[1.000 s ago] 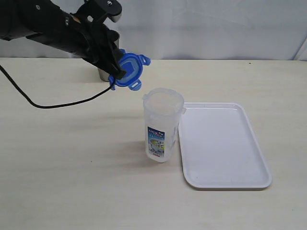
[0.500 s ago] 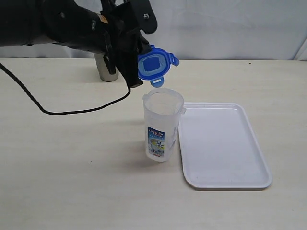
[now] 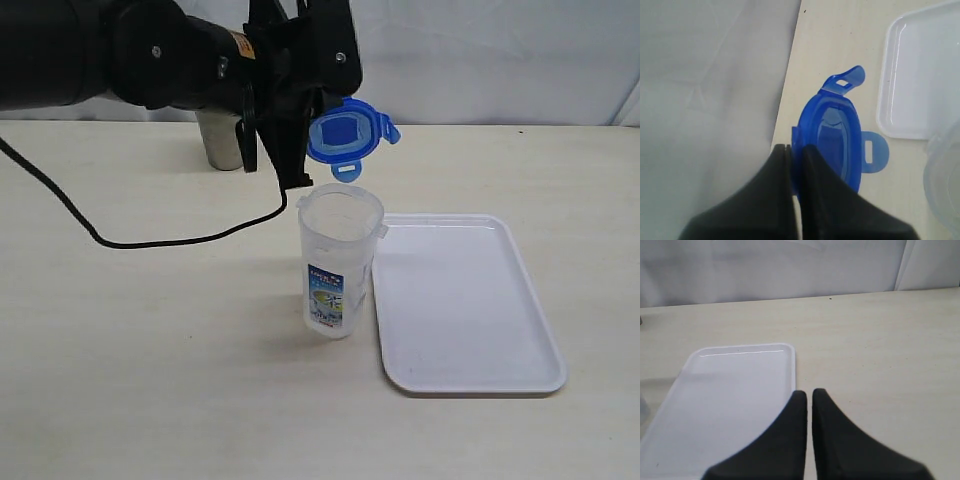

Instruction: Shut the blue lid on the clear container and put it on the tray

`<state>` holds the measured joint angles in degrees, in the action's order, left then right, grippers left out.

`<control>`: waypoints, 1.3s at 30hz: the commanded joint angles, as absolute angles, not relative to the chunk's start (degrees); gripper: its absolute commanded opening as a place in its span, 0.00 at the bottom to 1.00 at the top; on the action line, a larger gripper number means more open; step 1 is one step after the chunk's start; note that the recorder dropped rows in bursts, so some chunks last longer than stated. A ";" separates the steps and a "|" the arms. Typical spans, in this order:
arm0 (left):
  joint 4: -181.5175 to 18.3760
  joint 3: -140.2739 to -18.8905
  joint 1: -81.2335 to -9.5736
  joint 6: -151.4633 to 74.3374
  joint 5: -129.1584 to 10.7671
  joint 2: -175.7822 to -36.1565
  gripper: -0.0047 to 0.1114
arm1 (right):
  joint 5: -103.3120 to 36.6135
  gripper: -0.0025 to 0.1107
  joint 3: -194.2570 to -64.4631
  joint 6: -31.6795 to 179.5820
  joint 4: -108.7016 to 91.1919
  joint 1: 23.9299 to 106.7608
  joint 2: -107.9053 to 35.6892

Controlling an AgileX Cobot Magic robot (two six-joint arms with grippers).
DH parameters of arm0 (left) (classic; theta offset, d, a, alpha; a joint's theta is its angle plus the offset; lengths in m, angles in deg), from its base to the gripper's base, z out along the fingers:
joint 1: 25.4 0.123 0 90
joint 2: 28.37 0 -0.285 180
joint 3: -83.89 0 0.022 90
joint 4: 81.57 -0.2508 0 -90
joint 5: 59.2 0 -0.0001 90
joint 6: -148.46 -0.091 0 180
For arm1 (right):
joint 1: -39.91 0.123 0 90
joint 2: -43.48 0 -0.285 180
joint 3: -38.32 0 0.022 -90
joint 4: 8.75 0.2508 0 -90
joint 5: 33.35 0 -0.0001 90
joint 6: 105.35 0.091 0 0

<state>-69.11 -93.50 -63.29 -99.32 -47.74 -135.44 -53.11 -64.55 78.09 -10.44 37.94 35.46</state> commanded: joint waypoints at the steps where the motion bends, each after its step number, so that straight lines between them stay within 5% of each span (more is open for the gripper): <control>1: -69.00 -91.68 -63.58 -99.22 -48.03 -131.17 0.04 | -52.92 0.06 -64.46 78.06 -10.50 38.01 35.69; 19: -83.14 -82.32 -69.31 -99.46 -57.91 -125.51 0.04 | -52.92 0.06 -64.46 78.06 -10.50 38.01 35.69; 39: -80.86 -68.52 -70.13 -104.98 -95.62 -126.82 0.04 | -52.92 0.06 -64.46 78.06 -10.50 38.01 35.69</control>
<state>-83.90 -69.52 -69.96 -105.25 -89.09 -125.85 -53.11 -64.55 78.09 -10.44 37.94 35.46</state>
